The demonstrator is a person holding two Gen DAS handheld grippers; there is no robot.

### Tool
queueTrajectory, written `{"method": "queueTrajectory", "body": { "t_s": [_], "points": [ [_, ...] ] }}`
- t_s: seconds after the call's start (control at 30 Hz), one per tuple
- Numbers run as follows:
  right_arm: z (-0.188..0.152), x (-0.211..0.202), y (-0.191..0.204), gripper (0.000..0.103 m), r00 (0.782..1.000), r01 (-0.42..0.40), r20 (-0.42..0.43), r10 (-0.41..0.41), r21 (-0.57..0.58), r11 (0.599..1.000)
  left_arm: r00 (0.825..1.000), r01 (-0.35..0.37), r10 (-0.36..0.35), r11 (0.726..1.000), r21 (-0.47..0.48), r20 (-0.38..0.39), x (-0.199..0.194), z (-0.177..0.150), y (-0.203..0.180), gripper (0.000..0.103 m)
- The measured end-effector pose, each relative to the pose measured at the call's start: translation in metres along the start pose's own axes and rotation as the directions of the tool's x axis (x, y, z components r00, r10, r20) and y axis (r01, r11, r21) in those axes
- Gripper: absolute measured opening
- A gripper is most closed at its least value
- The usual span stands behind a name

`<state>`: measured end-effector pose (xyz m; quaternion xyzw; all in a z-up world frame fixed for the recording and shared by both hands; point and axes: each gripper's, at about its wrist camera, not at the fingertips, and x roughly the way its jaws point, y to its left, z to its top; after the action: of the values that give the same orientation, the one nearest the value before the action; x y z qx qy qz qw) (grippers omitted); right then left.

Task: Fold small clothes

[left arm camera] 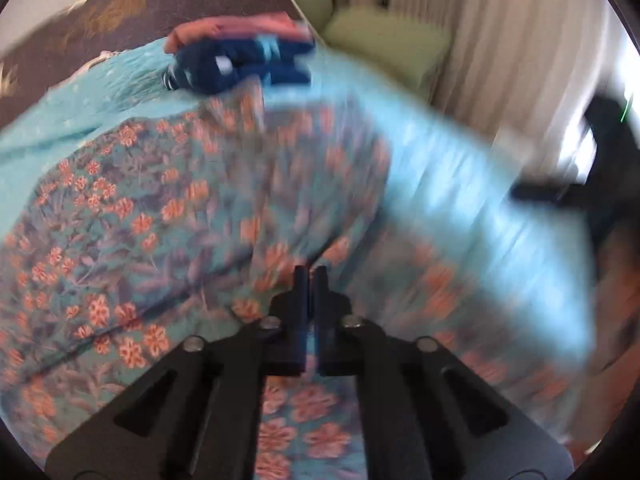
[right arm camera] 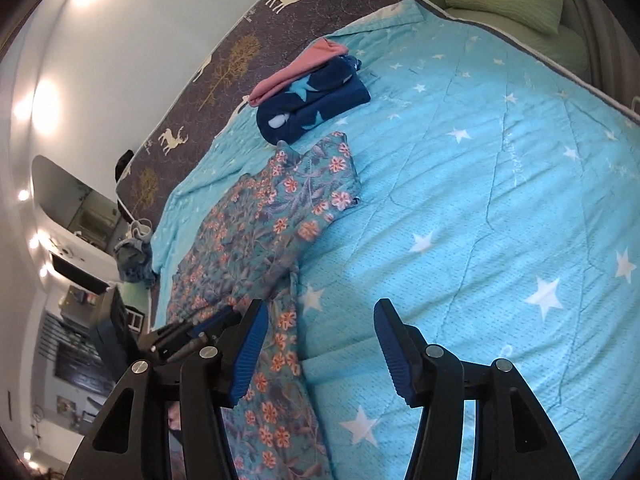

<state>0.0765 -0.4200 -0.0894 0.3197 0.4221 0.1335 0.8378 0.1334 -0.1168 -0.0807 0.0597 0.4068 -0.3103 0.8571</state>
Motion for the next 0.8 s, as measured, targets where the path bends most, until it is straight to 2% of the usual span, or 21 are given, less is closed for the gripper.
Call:
{"method": "queueTrajectory", "body": {
  "t_s": [0.07,0.1,0.13,0.17,0.23,0.27,0.3,0.37,0.4,0.5,0.57,0.6,0.63,0.7,0.8],
  "points": [
    [0.001,0.002,-0.002,0.056,1.000,-0.009,-0.001,0.009,0.009,1.000,0.989,0.046,-0.034,0.996,-0.081,0.147,-0.048,0.016,0.017,0.003],
    [0.000,0.003,-0.003,0.057,1.000,-0.011,0.000,0.011,0.012,1.000,0.973,0.079,-0.043,0.986,-0.149,0.228,-0.081,0.025,0.037,0.003],
    [0.000,0.003,-0.005,0.057,1.000,-0.011,0.000,0.011,0.014,1.000,0.961,0.084,-0.030,0.978,-0.190,0.274,-0.100,0.028,0.051,0.003],
    [0.000,0.004,-0.006,0.057,1.000,-0.010,-0.001,0.010,0.016,1.000,0.948,0.067,0.011,0.970,-0.233,0.319,-0.120,0.029,0.066,0.003],
    [-0.001,0.008,-0.007,0.058,1.000,-0.009,-0.010,0.009,0.015,1.000,0.916,-0.022,0.154,0.941,-0.337,0.371,-0.155,0.022,0.106,0.004],
    [-0.001,0.011,-0.006,0.059,1.000,-0.011,-0.018,0.011,0.012,1.000,0.908,-0.067,0.214,0.923,-0.379,0.361,-0.162,0.018,0.122,0.004],
    [-0.002,0.013,-0.005,0.059,1.000,-0.016,-0.024,0.016,0.007,1.000,0.900,-0.126,0.292,0.884,-0.450,0.322,-0.168,0.005,0.147,0.003],
    [-0.003,0.020,-0.001,0.060,0.999,-0.026,-0.042,0.026,-0.009,1.000,0.899,-0.145,0.332,0.841,-0.521,0.286,-0.172,-0.013,0.173,0.003],
    [-0.004,0.024,0.003,0.061,0.998,-0.026,-0.052,0.025,-0.023,0.999,0.895,-0.141,0.340,0.829,-0.542,0.288,-0.174,-0.024,0.183,0.003],
    [-0.005,0.039,0.020,0.061,0.996,-0.012,-0.089,0.005,-0.082,0.997,0.887,-0.185,0.386,0.800,-0.570,0.253,-0.175,-0.049,0.196,0.003],
    [-0.005,0.047,0.033,0.061,0.994,-0.001,-0.107,-0.013,-0.130,0.992,0.900,-0.194,0.378,0.791,-0.581,0.215,-0.166,-0.059,0.200,0.004],
    [-0.005,0.051,0.042,0.061,0.993,-0.002,-0.115,-0.016,-0.159,0.987,0.917,-0.190,0.354,0.791,-0.582,0.182,-0.157,-0.061,0.203,0.008],
    [-0.005,0.053,0.047,0.061,0.993,-0.005,-0.118,-0.016,-0.174,0.985,0.927,-0.195,0.342,0.791,-0.579,0.156,-0.151,-0.064,0.203,0.023],
    [-0.004,0.058,0.059,0.061,0.992,-0.009,-0.124,-0.018,-0.212,0.977,0.929,-0.228,0.351,0.792,-0.567,0.116,-0.141,-0.066,0.198,0.057],
    [-0.005,0.063,0.073,0.061,0.992,-0.009,-0.127,-0.024,-0.255,0.967,0.928,-0.268,0.363,0.803,-0.532,0.082,-0.126,-0.069,0.202,0.063]
  ]
}}
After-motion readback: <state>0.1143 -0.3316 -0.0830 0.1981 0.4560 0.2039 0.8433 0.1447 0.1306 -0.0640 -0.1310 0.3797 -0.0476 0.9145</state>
